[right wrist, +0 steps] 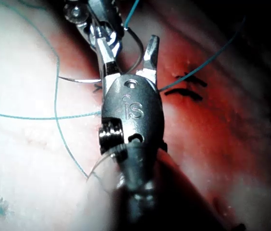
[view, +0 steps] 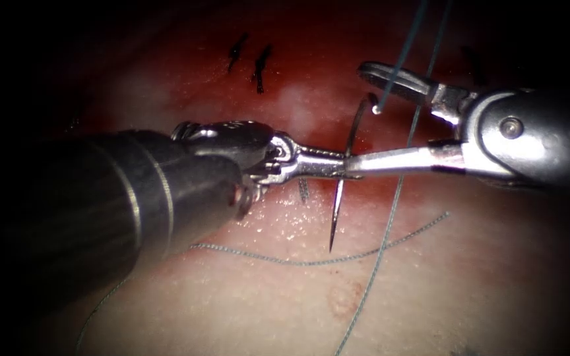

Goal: Wound Closure

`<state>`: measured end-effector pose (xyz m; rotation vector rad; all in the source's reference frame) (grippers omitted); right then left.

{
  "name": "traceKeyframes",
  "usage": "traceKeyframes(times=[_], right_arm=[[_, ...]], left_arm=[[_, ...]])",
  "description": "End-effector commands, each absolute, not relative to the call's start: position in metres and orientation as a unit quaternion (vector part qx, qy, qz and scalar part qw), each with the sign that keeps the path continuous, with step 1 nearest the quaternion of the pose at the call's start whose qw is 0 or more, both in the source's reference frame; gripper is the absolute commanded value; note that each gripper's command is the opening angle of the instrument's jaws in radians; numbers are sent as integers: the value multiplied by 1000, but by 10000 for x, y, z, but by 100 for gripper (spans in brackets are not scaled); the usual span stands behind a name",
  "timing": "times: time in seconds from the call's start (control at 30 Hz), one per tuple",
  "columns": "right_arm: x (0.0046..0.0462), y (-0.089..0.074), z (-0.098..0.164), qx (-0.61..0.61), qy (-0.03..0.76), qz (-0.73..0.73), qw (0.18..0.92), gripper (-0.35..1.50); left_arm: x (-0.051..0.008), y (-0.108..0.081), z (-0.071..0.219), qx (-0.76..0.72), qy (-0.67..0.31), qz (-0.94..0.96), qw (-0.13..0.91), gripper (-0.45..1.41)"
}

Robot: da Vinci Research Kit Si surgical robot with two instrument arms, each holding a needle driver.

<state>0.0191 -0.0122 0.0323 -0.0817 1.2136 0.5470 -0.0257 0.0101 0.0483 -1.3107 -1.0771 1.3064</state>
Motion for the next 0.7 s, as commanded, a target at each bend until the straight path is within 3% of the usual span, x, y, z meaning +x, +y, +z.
traceKeyframes(times=[0.03, 0.1, 0.37, 0.5, 0.57, 0.63, 0.7], right_arm=[[200, -125, 331, -33, 563, 260, 784, 88], [202, -125, 335, -28, 562, 268, 782, 78], [207, -125, 355, 3, 565, 328, 757, 74], [206, -125, 358, 2, 565, 327, 757, 46], [204, -125, 359, 3, 566, 326, 757, 20], [201, -125, 359, 3, 566, 325, 757, 10], [198, -125, 359, 4, 566, 325, 757, -23]], left_arm=[[-262, 102, 488, -538, -445, 535, 476, -45], [-263, 101, 487, -540, -448, 536, 470, -45], [-266, 96, 482, -570, -458, 529, 431, -45], [-266, 96, 481, -577, -463, 521, 425, -45], [-266, 96, 481, -578, -464, 520, 425, -45], [-266, 96, 481, -581, -464, 517, 423, -45], [-266, 95, 480, -581, -465, 517, 423, -45]])
